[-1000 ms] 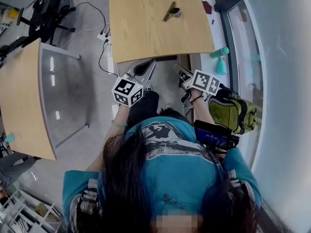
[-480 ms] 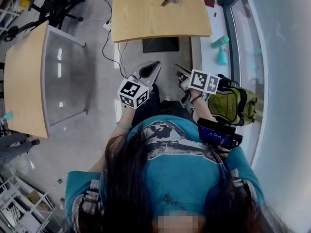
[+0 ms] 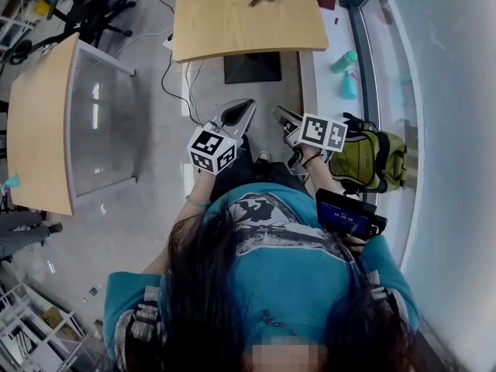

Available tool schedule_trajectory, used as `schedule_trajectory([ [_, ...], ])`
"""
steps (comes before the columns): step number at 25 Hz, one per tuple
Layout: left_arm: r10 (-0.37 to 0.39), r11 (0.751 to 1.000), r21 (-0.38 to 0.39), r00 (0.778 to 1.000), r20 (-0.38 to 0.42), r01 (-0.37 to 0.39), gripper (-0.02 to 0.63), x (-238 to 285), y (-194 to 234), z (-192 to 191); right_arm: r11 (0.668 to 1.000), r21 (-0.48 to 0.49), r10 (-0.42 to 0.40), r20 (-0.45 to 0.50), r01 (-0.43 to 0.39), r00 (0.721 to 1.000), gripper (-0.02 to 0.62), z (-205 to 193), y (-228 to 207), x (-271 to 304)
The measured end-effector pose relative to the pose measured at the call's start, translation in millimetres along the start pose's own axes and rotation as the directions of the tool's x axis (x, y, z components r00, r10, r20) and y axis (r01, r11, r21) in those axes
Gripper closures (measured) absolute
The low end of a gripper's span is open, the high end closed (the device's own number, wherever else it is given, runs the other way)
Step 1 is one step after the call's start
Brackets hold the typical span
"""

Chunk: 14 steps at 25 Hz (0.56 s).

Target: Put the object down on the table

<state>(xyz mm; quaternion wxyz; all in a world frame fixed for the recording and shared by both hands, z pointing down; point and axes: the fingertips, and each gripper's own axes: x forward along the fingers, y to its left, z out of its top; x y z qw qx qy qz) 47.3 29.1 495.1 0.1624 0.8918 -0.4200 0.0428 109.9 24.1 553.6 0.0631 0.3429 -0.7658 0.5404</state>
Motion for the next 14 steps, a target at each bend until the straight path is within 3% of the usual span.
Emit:
schedule_trajectory([
  [14, 0.016, 1.0, 0.005, 1.0, 0.005, -0.016, 0.603, -4.8, -7.0, -4.3, 1.0, 0.009, 0.016, -0.006, -0.016, 1.0, 0.575, -8.7, -2.1, -6.7],
])
